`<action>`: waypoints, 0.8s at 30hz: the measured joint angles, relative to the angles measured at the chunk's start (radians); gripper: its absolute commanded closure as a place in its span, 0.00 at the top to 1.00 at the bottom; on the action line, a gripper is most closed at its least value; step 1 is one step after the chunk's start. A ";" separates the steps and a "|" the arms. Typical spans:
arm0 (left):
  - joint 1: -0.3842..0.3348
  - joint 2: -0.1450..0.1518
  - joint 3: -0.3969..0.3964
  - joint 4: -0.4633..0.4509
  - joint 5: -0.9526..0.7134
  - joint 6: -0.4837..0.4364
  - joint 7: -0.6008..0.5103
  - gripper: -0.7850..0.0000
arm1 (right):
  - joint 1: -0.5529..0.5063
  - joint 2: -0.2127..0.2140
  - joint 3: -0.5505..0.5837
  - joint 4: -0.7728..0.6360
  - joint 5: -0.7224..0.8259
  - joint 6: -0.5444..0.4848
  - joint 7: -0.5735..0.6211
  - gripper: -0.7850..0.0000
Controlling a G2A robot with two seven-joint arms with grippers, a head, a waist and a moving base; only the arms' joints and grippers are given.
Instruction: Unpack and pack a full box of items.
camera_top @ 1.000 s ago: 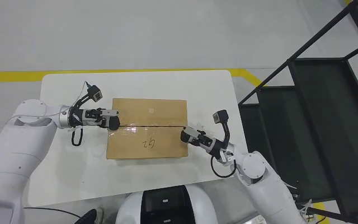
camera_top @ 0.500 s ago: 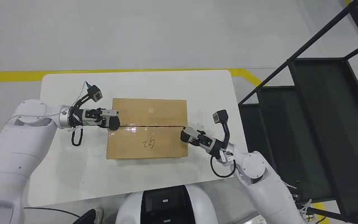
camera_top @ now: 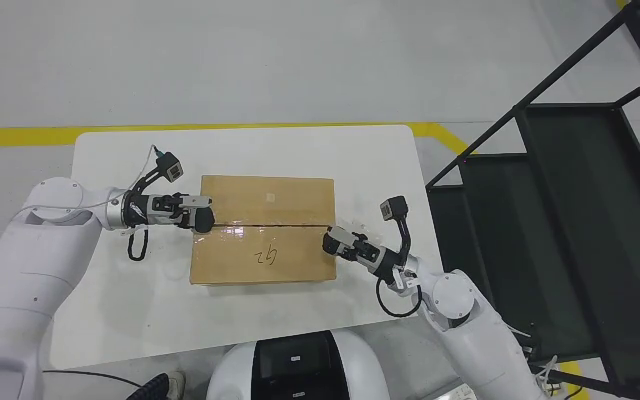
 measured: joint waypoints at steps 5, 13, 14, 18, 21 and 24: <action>0.000 0.000 0.000 0.000 0.000 0.000 0.000 1.00 | -0.001 0.000 0.001 0.001 0.004 0.004 -0.006 1.00; 0.000 0.000 0.000 0.000 0.000 0.000 0.000 1.00 | -0.063 0.010 0.063 0.047 0.042 -0.026 0.000 1.00; 0.000 0.000 0.000 0.000 0.000 0.000 0.000 1.00 | -0.072 0.011 0.072 0.052 0.043 -0.029 0.002 1.00; 0.000 0.000 0.000 0.000 0.000 0.000 0.000 1.00 | -0.112 0.018 0.113 0.087 0.058 -0.046 0.005 1.00; 0.000 0.000 0.000 0.000 0.000 0.000 0.000 1.00 | -0.124 0.020 0.122 0.117 0.070 -0.052 0.020 1.00; 0.000 0.000 0.000 0.000 0.000 0.000 0.000 1.00 | -0.121 0.021 0.111 0.157 0.055 -0.043 0.036 1.00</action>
